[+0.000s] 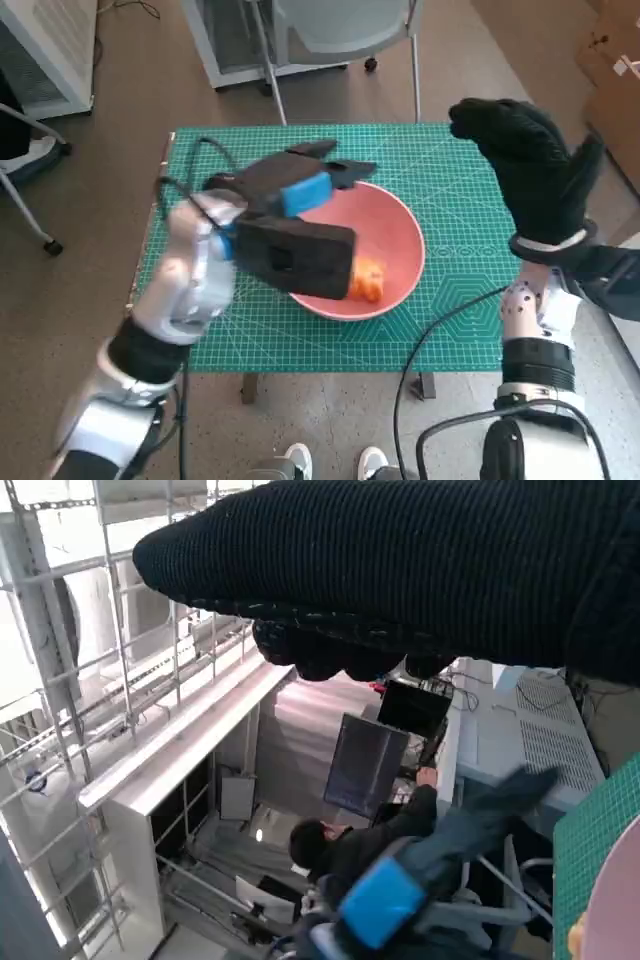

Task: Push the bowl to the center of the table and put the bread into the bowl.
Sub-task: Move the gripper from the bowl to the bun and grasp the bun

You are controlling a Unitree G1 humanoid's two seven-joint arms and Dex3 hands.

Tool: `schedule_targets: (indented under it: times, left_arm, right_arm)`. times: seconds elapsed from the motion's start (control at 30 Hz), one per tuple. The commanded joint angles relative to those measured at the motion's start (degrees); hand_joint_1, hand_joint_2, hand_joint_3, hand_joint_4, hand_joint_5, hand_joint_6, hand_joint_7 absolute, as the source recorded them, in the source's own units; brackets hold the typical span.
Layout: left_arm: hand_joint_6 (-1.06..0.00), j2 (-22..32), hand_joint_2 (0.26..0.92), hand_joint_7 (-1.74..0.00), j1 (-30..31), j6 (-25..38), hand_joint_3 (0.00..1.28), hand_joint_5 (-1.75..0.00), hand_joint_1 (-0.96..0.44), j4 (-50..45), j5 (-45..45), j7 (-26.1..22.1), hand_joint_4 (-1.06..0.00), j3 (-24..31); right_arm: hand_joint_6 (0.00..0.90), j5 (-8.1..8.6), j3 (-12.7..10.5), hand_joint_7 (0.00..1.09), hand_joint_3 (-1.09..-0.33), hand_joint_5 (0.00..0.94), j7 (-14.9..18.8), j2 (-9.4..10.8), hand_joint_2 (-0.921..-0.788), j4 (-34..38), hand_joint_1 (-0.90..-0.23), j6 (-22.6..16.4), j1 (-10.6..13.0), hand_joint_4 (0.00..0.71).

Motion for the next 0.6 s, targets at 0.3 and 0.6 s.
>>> schedule_targets:
  times: [0.3, 0.6]
  left_arm:
    - [-0.21, 9.0, 0.677, 0.00, 3.6, 6.9, 0.00, 0.00, -0.13, -6.1, 3.0, -0.3, 0.00, 7.2]
    - [-0.17, 9.9, 0.674, 0.00, 5.8, 10.0, 0.00, 0.00, -0.08, -3.7, 4.0, -0.3, 0.00, 6.6]
  right_arm:
    - [0.371, 0.14, 0.0, 0.00, -0.690, 0.003, -0.1, 0.0, -0.921, 0.4, -0.652, 0.8, 0.9, 0.277]
    - [0.372, 0.12, 0.0, 0.00, -0.688, 0.002, 0.3, 0.0, -0.921, 1.7, -0.649, 0.4, 0.1, 0.277]
